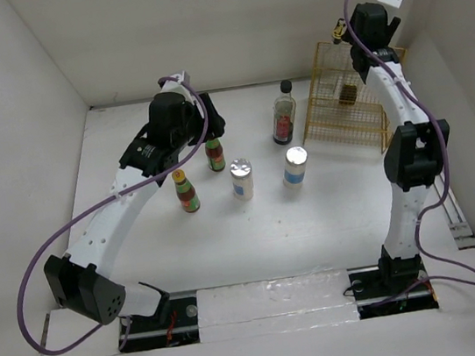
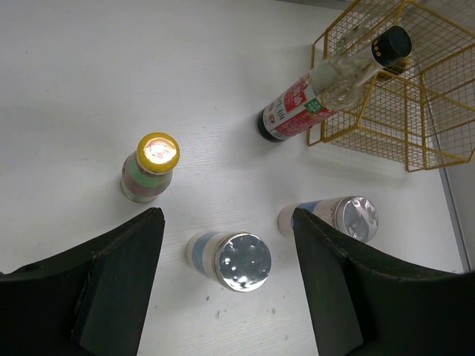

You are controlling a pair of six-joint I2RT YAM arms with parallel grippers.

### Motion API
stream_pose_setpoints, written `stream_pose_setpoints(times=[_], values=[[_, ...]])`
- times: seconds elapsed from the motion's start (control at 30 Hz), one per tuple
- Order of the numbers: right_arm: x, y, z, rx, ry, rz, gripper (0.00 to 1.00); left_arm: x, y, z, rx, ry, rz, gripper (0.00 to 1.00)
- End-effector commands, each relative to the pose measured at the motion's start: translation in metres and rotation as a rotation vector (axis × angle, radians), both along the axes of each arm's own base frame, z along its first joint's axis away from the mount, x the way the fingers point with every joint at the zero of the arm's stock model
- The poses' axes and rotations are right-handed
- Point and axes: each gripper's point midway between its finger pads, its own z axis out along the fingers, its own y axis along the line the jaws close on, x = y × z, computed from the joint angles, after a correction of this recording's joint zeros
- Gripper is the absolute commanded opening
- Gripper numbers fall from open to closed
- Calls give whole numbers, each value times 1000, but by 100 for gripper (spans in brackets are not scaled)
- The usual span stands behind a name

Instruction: Organize the condiment bottles

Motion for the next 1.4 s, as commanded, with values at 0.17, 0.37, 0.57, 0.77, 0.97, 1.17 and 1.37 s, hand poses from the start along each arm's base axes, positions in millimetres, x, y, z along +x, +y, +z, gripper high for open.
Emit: stream_pose_setpoints(times=[0.17,0.37,0.57,0.77,0.97,1.17,1.37], values=[[-32,-3,129,12,-232,68,83,2,2,39,-44,-91,8,66],[-90,22,155,-2,-262,158,45,5,0,58,-56,-129,5,66],[-126,141,116,-63,-176,529,4,6,0,64,-66,-146,5,58],[-158,221,56,-33,-60,928,70,8,-1,60,-54,-142,2,27],[-143,239,-5,-81,121,1033,91,8,-3,63,-62,-150,-6,33],[-106,247,-24,-132,178,1052,90,6,-9,63,-77,-152,-38,36],[-90,258,-36,-151,169,1032,78,6,-9,54,-68,-136,-38,38]])
